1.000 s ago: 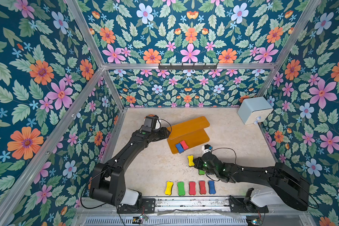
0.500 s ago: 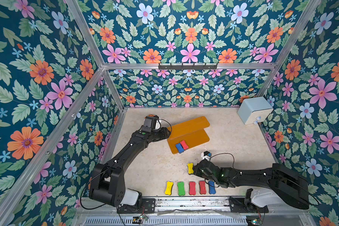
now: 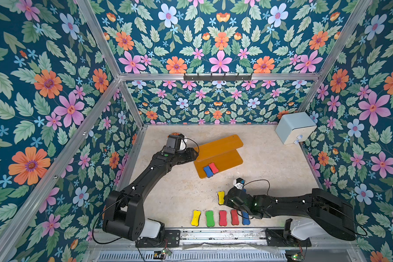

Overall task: Remove the whiteboard erasers from the shelf
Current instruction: Place the whiteboard eraser at the center of the board.

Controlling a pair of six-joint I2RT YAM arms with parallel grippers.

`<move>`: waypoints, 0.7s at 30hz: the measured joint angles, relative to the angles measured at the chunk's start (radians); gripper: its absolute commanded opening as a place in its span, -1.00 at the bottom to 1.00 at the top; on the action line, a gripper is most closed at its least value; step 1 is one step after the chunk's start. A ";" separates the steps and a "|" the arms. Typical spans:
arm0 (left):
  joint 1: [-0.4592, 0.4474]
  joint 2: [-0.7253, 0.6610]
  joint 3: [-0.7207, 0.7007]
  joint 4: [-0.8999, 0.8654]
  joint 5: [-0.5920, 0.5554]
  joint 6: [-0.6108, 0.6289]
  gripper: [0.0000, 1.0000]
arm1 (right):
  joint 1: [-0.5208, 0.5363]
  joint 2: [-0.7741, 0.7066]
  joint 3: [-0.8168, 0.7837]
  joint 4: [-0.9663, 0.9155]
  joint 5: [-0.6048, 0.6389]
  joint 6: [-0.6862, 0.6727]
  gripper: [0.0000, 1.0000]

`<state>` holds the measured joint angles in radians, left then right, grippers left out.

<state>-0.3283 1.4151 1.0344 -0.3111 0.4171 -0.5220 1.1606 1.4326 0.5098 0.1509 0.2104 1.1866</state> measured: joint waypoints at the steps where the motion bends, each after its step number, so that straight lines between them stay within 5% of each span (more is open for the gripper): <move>1: 0.000 0.000 -0.001 0.000 0.000 0.000 0.05 | 0.003 -0.001 0.000 -0.002 0.003 0.001 -0.89; 21: 0.000 0.008 -0.005 0.004 -0.001 -0.003 0.06 | 0.010 -0.084 0.014 -0.055 0.052 -0.013 -0.43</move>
<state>-0.3283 1.4231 1.0298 -0.3069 0.4164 -0.5255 1.1706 1.3487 0.5236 0.0963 0.2623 1.1736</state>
